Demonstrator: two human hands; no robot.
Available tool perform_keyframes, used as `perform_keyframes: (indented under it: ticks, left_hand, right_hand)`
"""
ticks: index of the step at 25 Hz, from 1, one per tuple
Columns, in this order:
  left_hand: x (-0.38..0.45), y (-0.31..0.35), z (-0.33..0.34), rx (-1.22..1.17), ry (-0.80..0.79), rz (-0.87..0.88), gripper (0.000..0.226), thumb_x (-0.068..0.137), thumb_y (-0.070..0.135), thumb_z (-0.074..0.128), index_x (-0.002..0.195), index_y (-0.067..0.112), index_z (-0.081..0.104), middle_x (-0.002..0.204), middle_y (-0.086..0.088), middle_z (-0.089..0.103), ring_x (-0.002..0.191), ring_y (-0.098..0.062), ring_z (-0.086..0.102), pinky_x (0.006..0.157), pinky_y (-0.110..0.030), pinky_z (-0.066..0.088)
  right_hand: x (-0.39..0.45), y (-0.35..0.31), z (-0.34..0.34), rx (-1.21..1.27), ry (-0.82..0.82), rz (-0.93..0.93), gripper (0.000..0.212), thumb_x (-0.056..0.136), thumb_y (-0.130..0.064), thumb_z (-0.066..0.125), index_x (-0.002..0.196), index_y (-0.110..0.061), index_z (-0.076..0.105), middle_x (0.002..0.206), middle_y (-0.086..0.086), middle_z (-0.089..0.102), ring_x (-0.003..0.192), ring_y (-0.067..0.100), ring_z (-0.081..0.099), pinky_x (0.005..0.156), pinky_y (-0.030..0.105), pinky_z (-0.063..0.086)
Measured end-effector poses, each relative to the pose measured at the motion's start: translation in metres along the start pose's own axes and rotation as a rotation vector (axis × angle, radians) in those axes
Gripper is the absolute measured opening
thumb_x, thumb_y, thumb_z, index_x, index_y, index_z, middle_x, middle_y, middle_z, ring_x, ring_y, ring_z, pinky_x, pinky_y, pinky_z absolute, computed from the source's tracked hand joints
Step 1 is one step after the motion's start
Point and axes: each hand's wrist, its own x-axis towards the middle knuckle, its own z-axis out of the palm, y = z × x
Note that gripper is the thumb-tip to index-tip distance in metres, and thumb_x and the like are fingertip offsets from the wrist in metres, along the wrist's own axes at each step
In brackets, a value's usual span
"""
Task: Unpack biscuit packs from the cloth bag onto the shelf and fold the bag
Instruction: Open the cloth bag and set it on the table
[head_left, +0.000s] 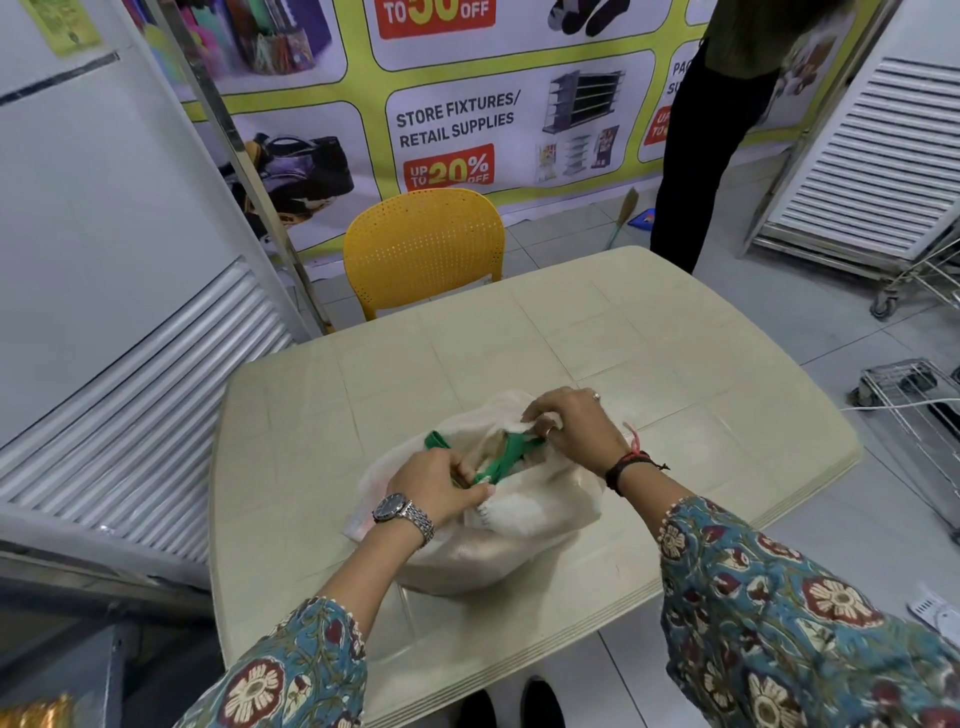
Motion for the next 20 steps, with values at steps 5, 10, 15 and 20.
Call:
perform_keyframes:
  ticks: [5, 10, 15, 20]
  left_hand:
    - [-0.019, -0.02, -0.006, -0.205, 0.032, 0.242, 0.019, 0.06, 0.029, 0.069, 0.059, 0.03, 0.049, 0.075, 0.014, 0.062, 0.075, -0.005, 0.06, 0.069, -0.028, 0.048]
    - [-0.063, -0.034, 0.012, 0.027, -0.341, 0.519, 0.02, 0.07, 0.035, 0.062, 0.086, 0.025, 0.066, 0.097, 0.011, 0.068, 0.092, -0.007, 0.061, 0.084, -0.025, 0.049]
    - [-0.043, -0.033, 0.001, 0.267, -0.282, 0.312, 0.016, 0.081, 0.027, 0.056, 0.087, 0.038, 0.066, 0.085, 0.019, 0.067, 0.083, 0.0, 0.063, 0.075, -0.022, 0.051]
    - [-0.001, -0.012, 0.0, 0.128, 0.028, 0.188, 0.014, 0.084, 0.023, 0.051, 0.094, 0.024, 0.061, 0.101, 0.004, 0.066, 0.091, -0.016, 0.062, 0.076, -0.029, 0.05]
  right_hand:
    - [0.007, 0.025, -0.021, 0.289, 0.201, 0.454, 0.015, 0.088, -0.017, 0.06, 0.094, -0.006, 0.068, 0.09, 0.009, 0.069, 0.086, 0.022, 0.059, 0.077, 0.028, 0.043]
    - [0.02, 0.026, -0.009, 0.908, 0.195, 0.781, 0.012, 0.093, -0.006, 0.049, 0.088, -0.008, 0.06, 0.092, 0.011, 0.058, 0.071, 0.02, 0.055, 0.059, 0.025, 0.049]
    - [0.003, 0.011, -0.003, 0.94, 0.257, 0.722, 0.028, 0.091, -0.006, 0.056, 0.118, -0.002, 0.051, 0.1, 0.007, 0.056, 0.087, 0.019, 0.056, 0.073, 0.021, 0.05]
    - [-0.03, 0.003, 0.006, 0.187, 0.013, 0.521, 0.038, 0.081, -0.051, 0.064, 0.076, -0.014, 0.056, 0.068, 0.0, 0.058, 0.066, 0.019, 0.055, 0.055, 0.028, 0.039]
